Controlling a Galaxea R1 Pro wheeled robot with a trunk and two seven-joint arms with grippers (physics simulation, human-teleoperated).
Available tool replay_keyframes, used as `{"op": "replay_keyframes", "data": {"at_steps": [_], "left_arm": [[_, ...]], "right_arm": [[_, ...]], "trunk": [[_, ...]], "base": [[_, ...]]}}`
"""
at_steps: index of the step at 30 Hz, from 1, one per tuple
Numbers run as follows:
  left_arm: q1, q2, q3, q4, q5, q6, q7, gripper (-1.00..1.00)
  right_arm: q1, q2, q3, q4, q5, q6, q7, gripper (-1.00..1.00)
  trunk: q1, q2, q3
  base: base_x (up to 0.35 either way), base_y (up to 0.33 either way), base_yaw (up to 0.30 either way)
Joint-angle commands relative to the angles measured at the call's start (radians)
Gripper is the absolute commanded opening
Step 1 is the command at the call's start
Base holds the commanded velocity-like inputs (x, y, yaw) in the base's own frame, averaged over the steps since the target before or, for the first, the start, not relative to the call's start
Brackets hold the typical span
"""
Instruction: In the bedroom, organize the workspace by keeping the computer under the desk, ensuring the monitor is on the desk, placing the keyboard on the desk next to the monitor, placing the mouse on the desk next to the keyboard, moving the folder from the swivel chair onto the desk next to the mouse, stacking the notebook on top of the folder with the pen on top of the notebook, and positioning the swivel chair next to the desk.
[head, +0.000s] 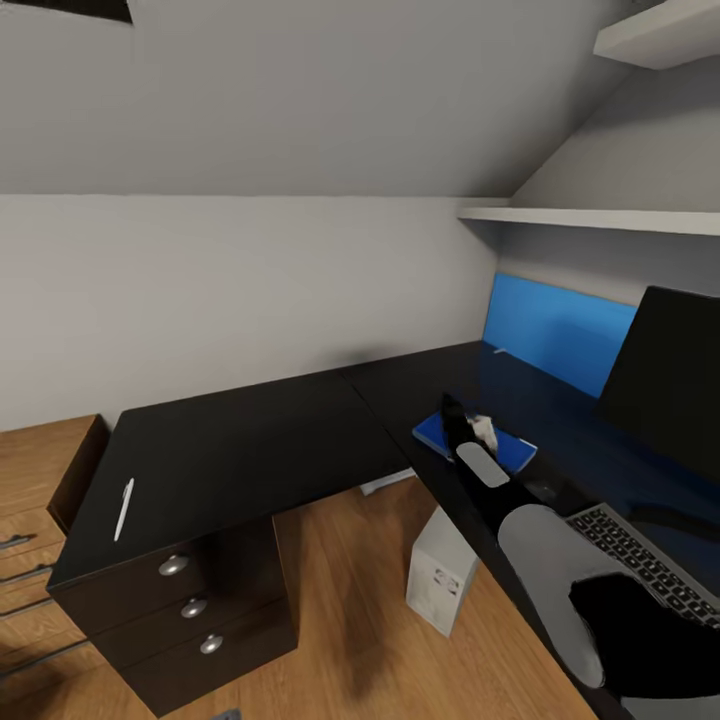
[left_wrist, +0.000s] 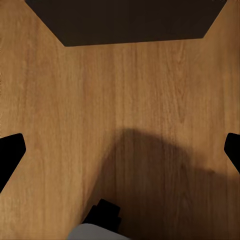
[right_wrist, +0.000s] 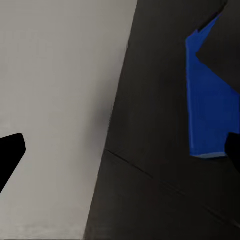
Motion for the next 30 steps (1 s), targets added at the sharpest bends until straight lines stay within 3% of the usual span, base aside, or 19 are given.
{"op": "replay_keyframes", "data": {"at_steps": [1,2,3,4,6,7,8,9,10,11,14,16,17,18,20,26,30], "left_arm": [[-0.001,0.001,-0.008,-0.001,0.010,-0.008,0.006,1.00],[-0.001,0.001,-0.008,-0.001,0.010,-0.008,0.006,1.00],[-0.001,0.001,-0.008,-0.001,0.010,-0.008,0.006,1.00],[-0.001,0.001,-0.008,-0.001,0.010,-0.008,0.006,1.00],[-0.001,0.001,-0.008,-0.001,0.010,-0.008,0.006,1.00],[-0.001,0.001,-0.008,-0.001,0.010,-0.008,0.006,1.00],[-0.001,0.001,-0.008,-0.001,0.010,-0.008,0.006,1.00],[-0.001,0.001,-0.008,-0.001,0.010,-0.008,0.006,1.00],[-0.001,0.001,-0.008,-0.001,0.010,-0.007,0.006,1.00],[-0.001,0.001,-0.008,-0.001,0.010,-0.007,0.006,1.00],[-0.001,0.001,-0.008,-0.001,0.010,-0.007,0.006,1.00],[-0.001,0.001,-0.008,-0.001,0.009,-0.007,0.006,1.00],[-0.001,0.001,-0.008,-0.001,0.009,-0.006,0.005,1.00],[-0.001,0.001,-0.008,-0.001,0.007,-0.006,0.005,1.00],[-0.001,0.002,-0.008,-0.001,0.005,-0.006,0.004,1.00],[-0.001,0.003,-0.007,0.006,0.011,-0.003,0.004,1.00],[-0.001,-0.002,-0.016,0.085,0.012,-0.005,0.003,1.00]], "right_arm": [[-0.001,0.000,0.040,-0.001,-0.009,-0.007,-0.009,1.00],[-0.001,0.003,0.102,-0.002,-0.006,-0.006,-0.029,1.00],[-0.001,0.005,0.134,-0.002,-0.003,-0.006,-0.043,1.00],[-0.001,0.010,0.200,-0.006,0.007,-0.006,-0.084,1.00],[-0.001,0.020,0.267,-0.018,0.023,-0.005,-0.140,1.00],[-0.001,0.037,0.390,-0.065,0.071,-0.005,-0.267,1.00],[-0.001,0.044,0.470,-0.110,0.118,-0.005,-0.345,1.00],[-0.001,0.046,0.495,-0.124,0.136,-0.005,-0.364,1.00],[-0.001,0.048,0.565,-0.161,0.196,-0.004,-0.403,1.00],[-0.001,0.050,0.602,-0.179,0.232,-0.003,-0.422,1.00],[-0.001,0.062,0.643,-0.199,0.293,0.024,-0.473,1.00],[-0.001,0.082,0.656,-0.207,0.325,0.086,-0.534,1.00],[-0.002,0.097,0.661,-0.210,0.340,0.147,-0.580,1.00],[-0.002,0.113,0.666,-0.225,0.362,0.283,-0.660,1.00],[-0.002,0.113,0.663,-0.260,0.369,0.360,-0.699,1.00],[0.005,0.113,0.664,-0.305,0.367,0.344,-0.727,1.00],[0.033,0.113,0.666,-0.313,0.367,0.336,-0.730,1.00]], "trunk": [[-0.004,0.007,0.002],[-0.008,0.014,0.005],[-0.012,0.021,0.008],[-0.015,0.028,0.012],[-0.023,0.042,0.018],[-0.027,0.049,0.021],[-0.027,0.049,0.021],[-0.027,0.049,0.021],[-0.027,0.049,0.021],[-0.027,0.049,0.021],[-0.027,0.049,0.021],[-0.027,0.049,0.021],[-0.027,0.049,0.021],[-0.027,0.049,0.021],[-0.027,0.049,0.021],[-0.027,0.049,0.021],[-0.027,0.049,0.021]], "base": [[0.000,0.000,0.000],[0.000,0.000,0.000],[0.000,0.000,0.000],[0.000,0.000,0.000],[0.000,0.000,0.000],[0.000,0.000,0.000],[0.000,0.000,0.000],[0.000,0.000,0.000],[0.000,0.000,0.000],[0.000,0.000,0.000],[0.000,0.000,0.000],[0.000,0.000,0.000],[0.000,0.000,0.000],[0.000,0.000,0.000],[0.000,0.000,0.000],[0.000,0.000,0.000],[0.000,0.000,0.000]]}}
